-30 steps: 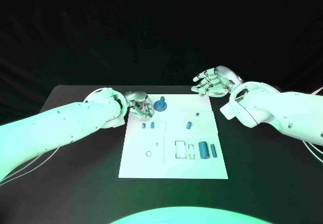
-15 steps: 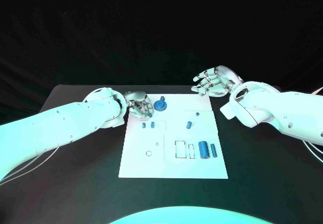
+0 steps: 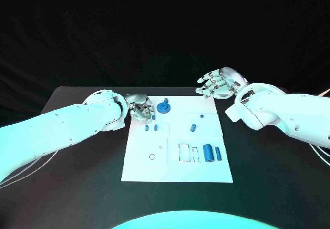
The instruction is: Assemble the parts on the task board
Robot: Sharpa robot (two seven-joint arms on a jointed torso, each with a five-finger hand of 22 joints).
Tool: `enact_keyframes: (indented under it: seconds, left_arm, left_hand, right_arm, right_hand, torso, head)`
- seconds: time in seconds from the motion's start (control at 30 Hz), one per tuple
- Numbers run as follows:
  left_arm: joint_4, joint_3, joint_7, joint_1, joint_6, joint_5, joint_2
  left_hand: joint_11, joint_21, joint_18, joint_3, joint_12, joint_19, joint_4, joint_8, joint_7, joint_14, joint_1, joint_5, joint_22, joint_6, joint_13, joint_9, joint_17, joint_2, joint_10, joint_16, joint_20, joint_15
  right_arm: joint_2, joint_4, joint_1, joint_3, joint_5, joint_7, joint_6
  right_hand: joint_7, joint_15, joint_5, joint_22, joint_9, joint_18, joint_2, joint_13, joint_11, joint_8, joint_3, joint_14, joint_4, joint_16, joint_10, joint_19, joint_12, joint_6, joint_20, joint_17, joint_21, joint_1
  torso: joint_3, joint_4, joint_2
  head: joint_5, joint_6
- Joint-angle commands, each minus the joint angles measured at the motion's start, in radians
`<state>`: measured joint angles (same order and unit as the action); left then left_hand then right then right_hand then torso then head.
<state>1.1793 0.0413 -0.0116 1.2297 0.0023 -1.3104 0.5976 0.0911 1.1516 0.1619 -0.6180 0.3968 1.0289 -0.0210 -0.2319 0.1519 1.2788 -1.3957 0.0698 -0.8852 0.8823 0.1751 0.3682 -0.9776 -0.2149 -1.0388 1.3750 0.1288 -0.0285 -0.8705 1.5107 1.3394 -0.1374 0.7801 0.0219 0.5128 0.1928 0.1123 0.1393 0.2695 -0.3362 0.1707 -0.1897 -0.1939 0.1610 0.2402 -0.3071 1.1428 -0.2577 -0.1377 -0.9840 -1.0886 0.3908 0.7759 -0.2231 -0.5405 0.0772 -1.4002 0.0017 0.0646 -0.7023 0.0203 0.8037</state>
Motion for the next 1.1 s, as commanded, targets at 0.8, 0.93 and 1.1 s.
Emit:
enact_keyframes:
  seconds: [0.8,0.93,1.1]
  left_arm:
    - [0.122,-0.028,0.206,0.000,-0.164,0.726,0.198]
    - [0.158,-0.028,0.238,0.000,-0.191,0.834,0.228]
    - [0.183,-0.029,0.256,0.000,-0.213,0.902,0.251]
  left_hand:
    - [0.048,-0.154,0.024,-0.008,-0.084,-0.150,-0.001,0.043,0.047,-0.283,-0.013,0.017,0.151,-0.005,-0.015,-0.011,0.436,0.000,0.073,-0.209,0.033,-0.036]
    - [0.047,-0.156,0.024,-0.006,-0.080,-0.150,-0.002,0.044,0.046,-0.282,-0.010,0.017,0.152,-0.004,-0.014,-0.011,0.438,0.000,0.068,-0.210,0.032,-0.036]
    - [0.044,-0.158,0.024,-0.003,-0.074,-0.150,-0.003,0.041,0.044,-0.282,-0.008,0.017,0.153,0.001,-0.013,-0.010,0.441,0.001,0.062,-0.212,0.031,-0.034]
  right_arm:
    - [0.011,-0.054,-0.039,-0.002,0.809,-0.136,-0.269]
    - [0.013,-0.053,-0.047,-0.002,0.870,-0.158,-0.270]
    - [0.014,-0.046,-0.053,-0.003,0.892,-0.168,-0.287]
  right_hand:
    - [-0.038,-0.120,-0.001,0.432,0.057,-0.017,-0.083,0.118,-0.079,-0.024,-0.249,0.363,0.184,-0.673,-0.203,-0.269,-0.262,0.200,0.147,-0.444,0.596,0.025]
    - [-0.035,-0.114,-0.002,0.672,0.052,-0.052,-0.096,0.115,-0.072,-0.035,-0.259,0.381,0.186,-0.922,-0.197,-0.319,-0.290,0.193,0.140,-0.610,0.843,0.048]
    - [-0.034,-0.110,-0.002,0.792,0.048,-0.070,-0.097,0.113,-0.070,-0.040,-0.258,0.386,0.188,-1.036,-0.195,-0.341,-0.302,0.190,0.134,-0.683,0.966,0.061]
  torso:
    - [-0.0035,0.0015,0.000]
    - [-0.0031,0.0015,0.000]
    - [-0.0023,0.0009,0.000]
  head:
    - [0.042,-0.037]
    - [0.047,-0.039]
    - [0.051,-0.039]
